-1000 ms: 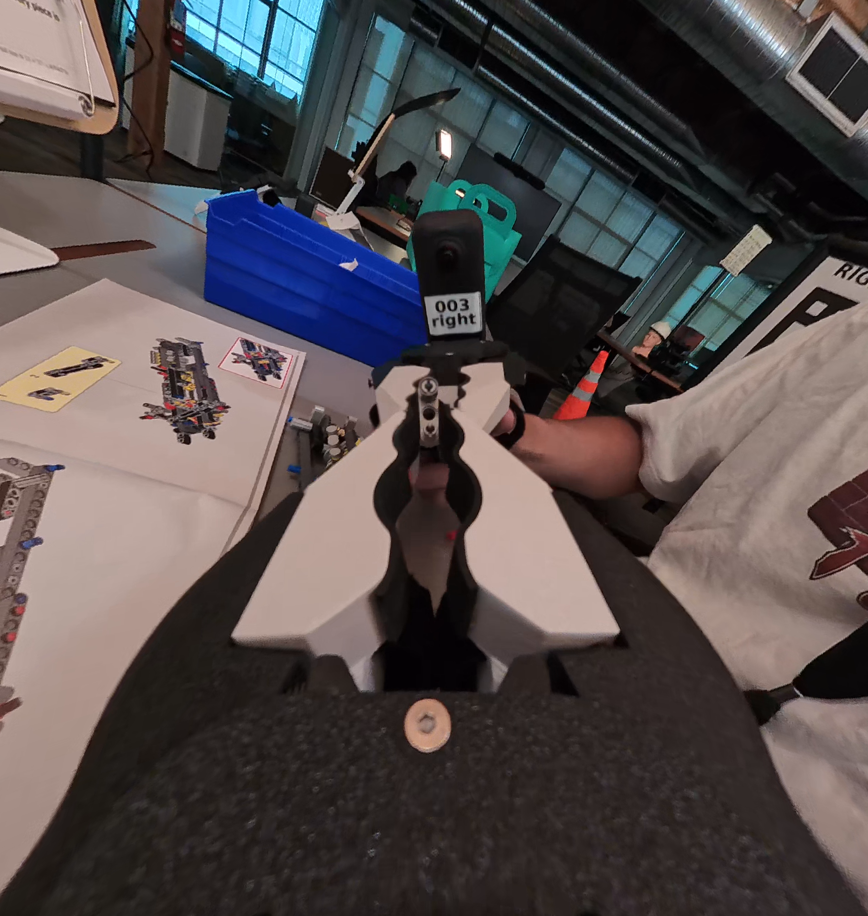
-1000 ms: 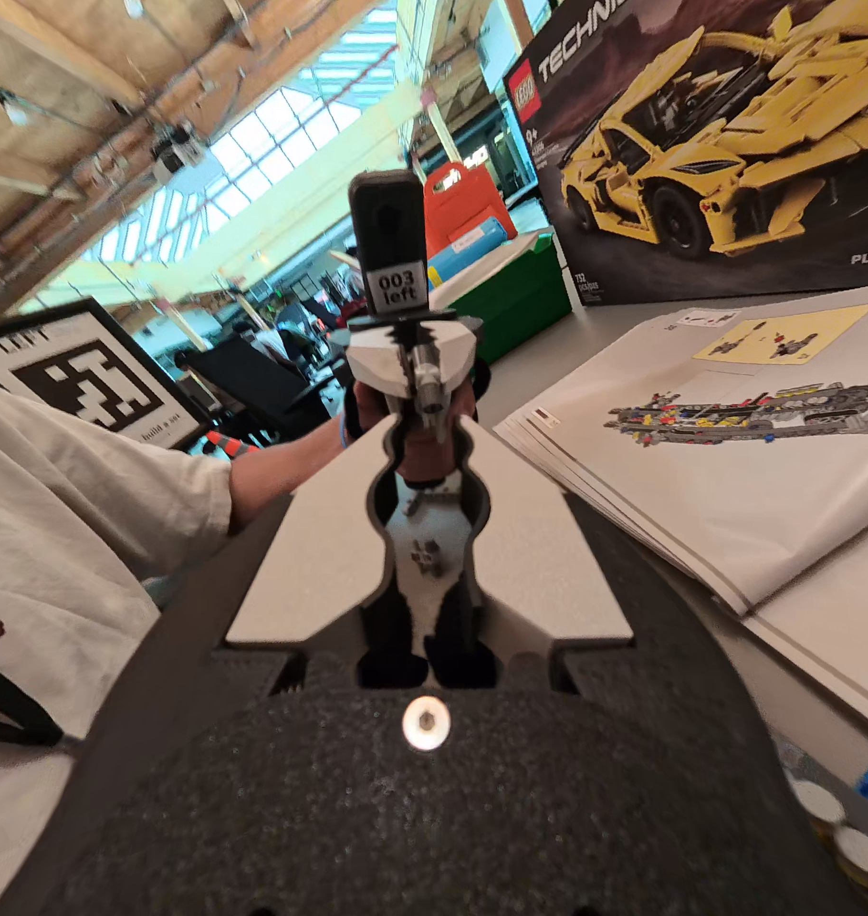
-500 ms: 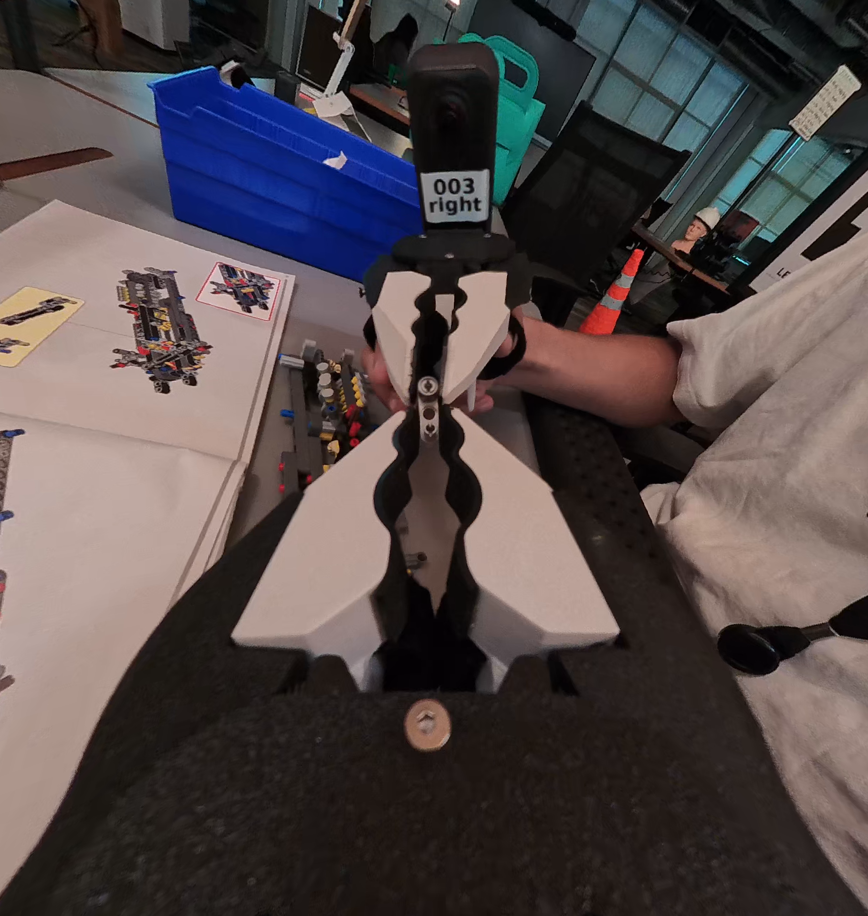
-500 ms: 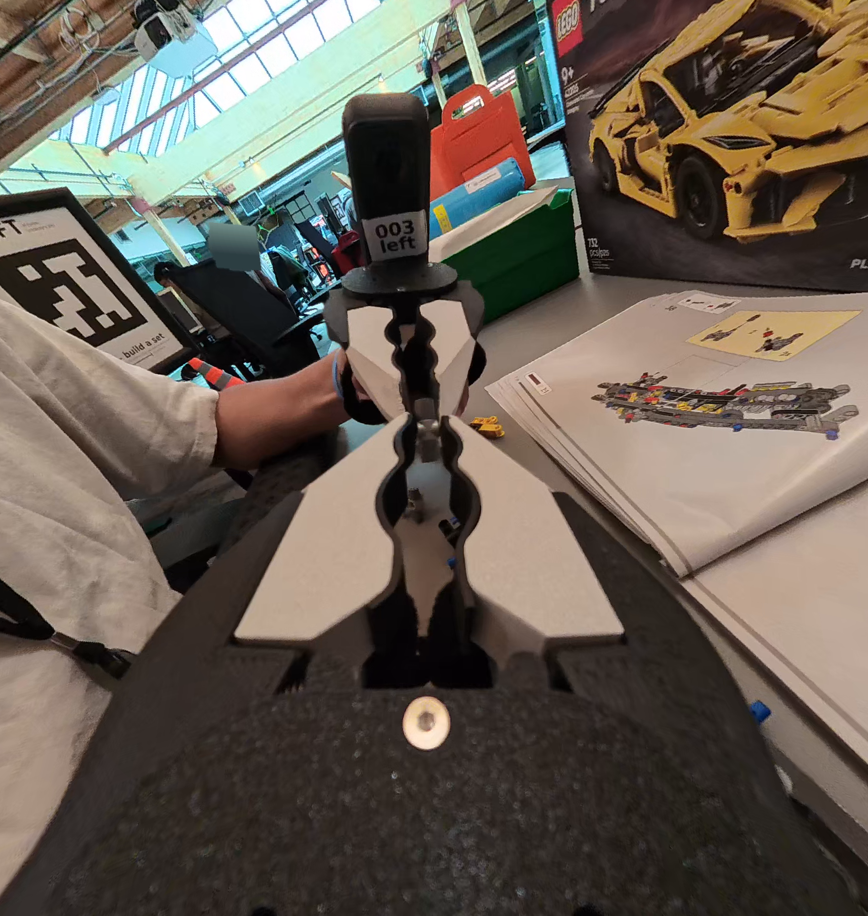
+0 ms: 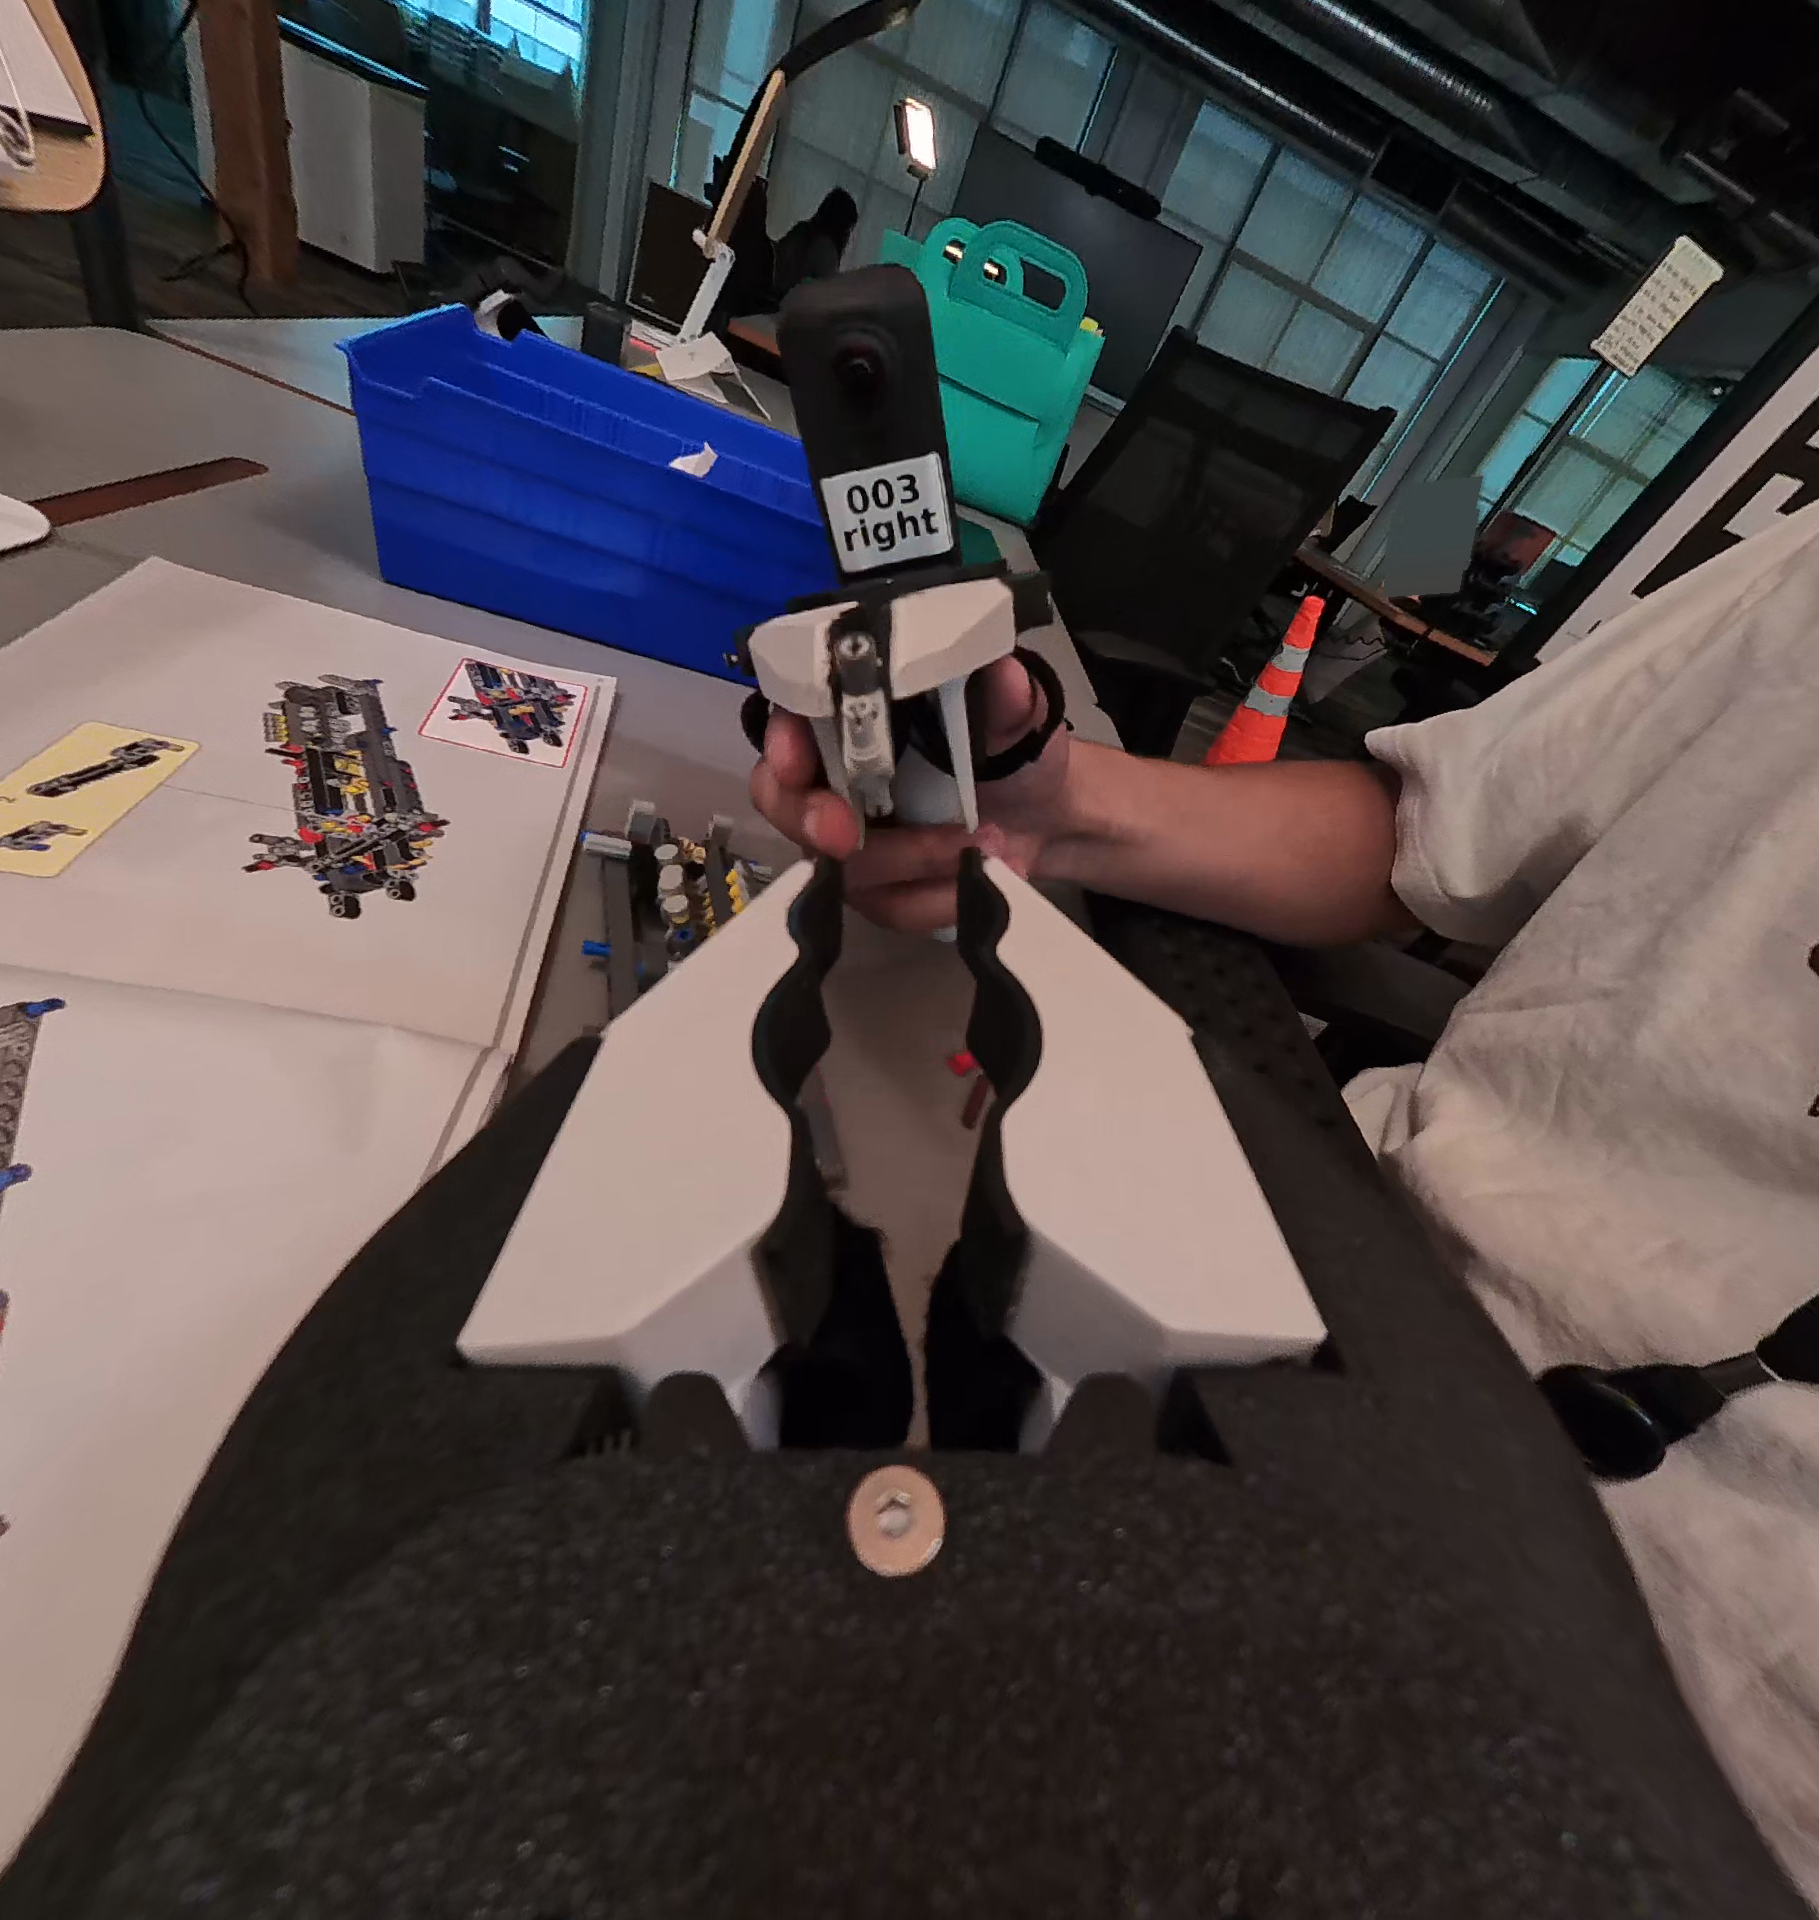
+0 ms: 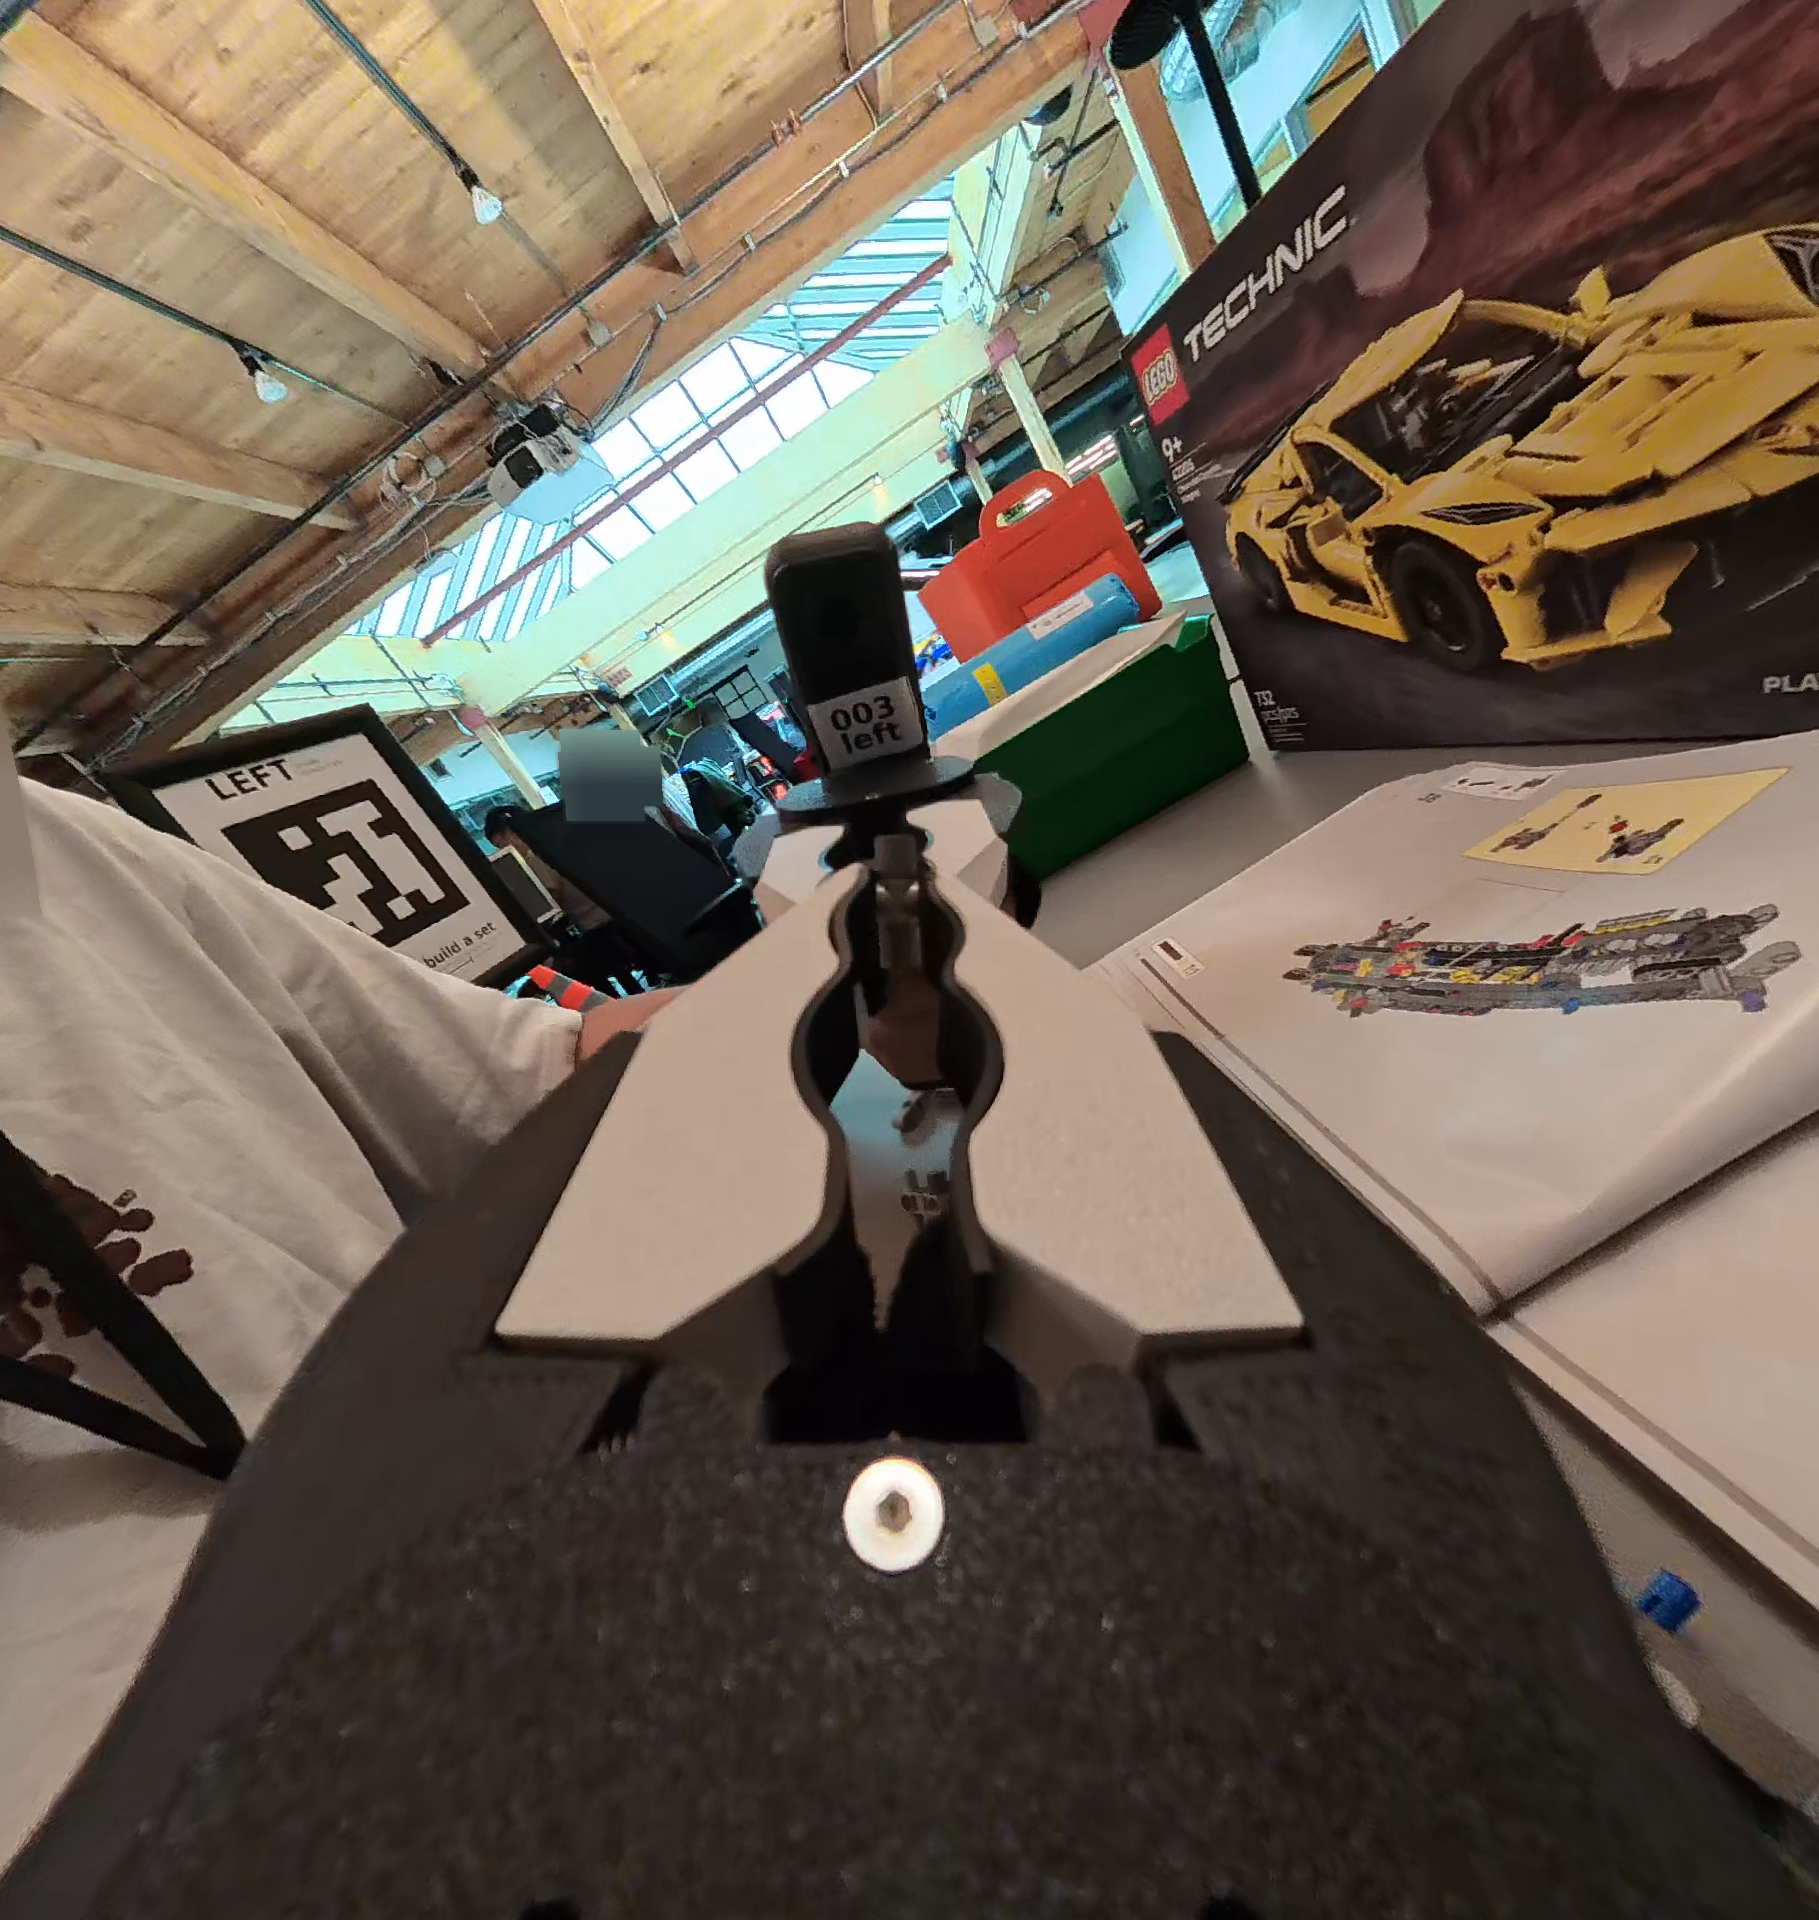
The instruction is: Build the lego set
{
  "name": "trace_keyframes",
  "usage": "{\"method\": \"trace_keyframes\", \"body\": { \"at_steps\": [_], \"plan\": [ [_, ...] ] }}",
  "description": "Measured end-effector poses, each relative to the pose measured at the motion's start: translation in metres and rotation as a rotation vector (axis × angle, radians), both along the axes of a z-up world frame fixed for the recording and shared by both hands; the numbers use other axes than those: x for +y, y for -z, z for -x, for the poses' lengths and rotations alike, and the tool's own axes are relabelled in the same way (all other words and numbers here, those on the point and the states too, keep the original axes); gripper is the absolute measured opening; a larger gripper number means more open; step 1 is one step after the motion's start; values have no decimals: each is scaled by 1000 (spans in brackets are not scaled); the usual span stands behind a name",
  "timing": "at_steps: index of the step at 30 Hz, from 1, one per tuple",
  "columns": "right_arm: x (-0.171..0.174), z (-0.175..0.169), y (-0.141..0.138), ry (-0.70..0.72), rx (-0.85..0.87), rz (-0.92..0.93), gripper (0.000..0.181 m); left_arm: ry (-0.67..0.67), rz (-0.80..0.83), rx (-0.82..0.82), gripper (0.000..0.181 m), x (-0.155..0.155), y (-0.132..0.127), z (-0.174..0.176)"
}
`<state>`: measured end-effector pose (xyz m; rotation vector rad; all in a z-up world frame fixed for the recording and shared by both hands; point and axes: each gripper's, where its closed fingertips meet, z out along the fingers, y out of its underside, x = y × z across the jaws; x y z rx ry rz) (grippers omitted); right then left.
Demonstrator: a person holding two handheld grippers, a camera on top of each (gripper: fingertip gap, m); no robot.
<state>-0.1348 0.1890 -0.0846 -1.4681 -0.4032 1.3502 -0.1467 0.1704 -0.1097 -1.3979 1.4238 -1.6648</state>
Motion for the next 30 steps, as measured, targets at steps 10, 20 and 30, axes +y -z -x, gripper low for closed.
{"method": "trace_keyframes", "body": {
  "at_steps": [10, 20, 30],
  "plan": [
    [-3, 13, 5, -3, -68, -43, 6, -37, -37, -21, 5, 0, -2, -4],
    [-19, 25, 20, -78, -239, -79, 7, 59, -86, 35, 5, -14, 7, 2],
    [-18, 12, 22, -19, -304, -104, 6, 9, -181, 103, 14, -10, 20, -1]
  ]
}}
